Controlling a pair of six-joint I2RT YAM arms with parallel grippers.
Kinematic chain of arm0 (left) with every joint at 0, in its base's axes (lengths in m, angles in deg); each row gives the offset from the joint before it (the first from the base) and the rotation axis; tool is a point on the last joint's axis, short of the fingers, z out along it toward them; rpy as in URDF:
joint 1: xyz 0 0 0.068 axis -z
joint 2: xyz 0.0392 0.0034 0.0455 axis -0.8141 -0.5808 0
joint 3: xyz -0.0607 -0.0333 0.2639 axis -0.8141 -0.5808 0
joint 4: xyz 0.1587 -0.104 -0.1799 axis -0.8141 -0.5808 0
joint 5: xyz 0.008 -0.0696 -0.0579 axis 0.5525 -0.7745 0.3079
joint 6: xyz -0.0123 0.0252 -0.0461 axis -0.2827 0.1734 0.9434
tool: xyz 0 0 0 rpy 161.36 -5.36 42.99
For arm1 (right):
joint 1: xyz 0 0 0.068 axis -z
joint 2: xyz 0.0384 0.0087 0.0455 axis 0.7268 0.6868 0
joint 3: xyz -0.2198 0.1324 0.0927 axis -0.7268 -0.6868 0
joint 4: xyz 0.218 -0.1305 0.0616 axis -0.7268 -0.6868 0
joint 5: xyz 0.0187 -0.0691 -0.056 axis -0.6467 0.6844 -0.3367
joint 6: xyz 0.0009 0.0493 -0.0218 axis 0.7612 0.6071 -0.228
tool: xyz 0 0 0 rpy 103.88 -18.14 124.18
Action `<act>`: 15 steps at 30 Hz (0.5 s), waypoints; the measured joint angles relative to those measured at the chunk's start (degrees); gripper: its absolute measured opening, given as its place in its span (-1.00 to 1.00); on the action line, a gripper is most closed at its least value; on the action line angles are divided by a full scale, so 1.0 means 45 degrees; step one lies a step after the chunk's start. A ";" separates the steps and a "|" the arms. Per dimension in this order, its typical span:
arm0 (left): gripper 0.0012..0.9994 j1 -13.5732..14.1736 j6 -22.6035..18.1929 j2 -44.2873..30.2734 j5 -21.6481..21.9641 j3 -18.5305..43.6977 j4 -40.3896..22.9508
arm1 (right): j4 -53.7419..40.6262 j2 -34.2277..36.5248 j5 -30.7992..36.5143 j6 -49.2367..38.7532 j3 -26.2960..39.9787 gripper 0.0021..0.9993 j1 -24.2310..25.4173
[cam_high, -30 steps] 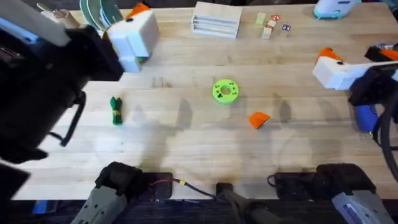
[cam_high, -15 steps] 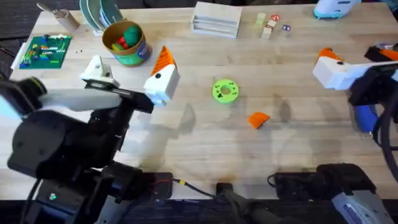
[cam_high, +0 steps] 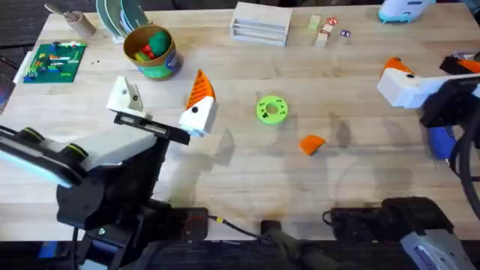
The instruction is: Pick up the gripper from the table and insert it into the empty holder that is missing its gripper. Then pick up a screw, insert it into the mounting hole, and use the screwdriver to tighten it. Finally, clean up the table by picking up the vegetable and placing it into the bucket.
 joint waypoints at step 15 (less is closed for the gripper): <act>0.99 -0.1229 -0.0131 0.0000 -0.3408 -0.0538 -0.3124 | -0.0003 0.0000 0.0000 0.0000 0.0000 0.98 0.0000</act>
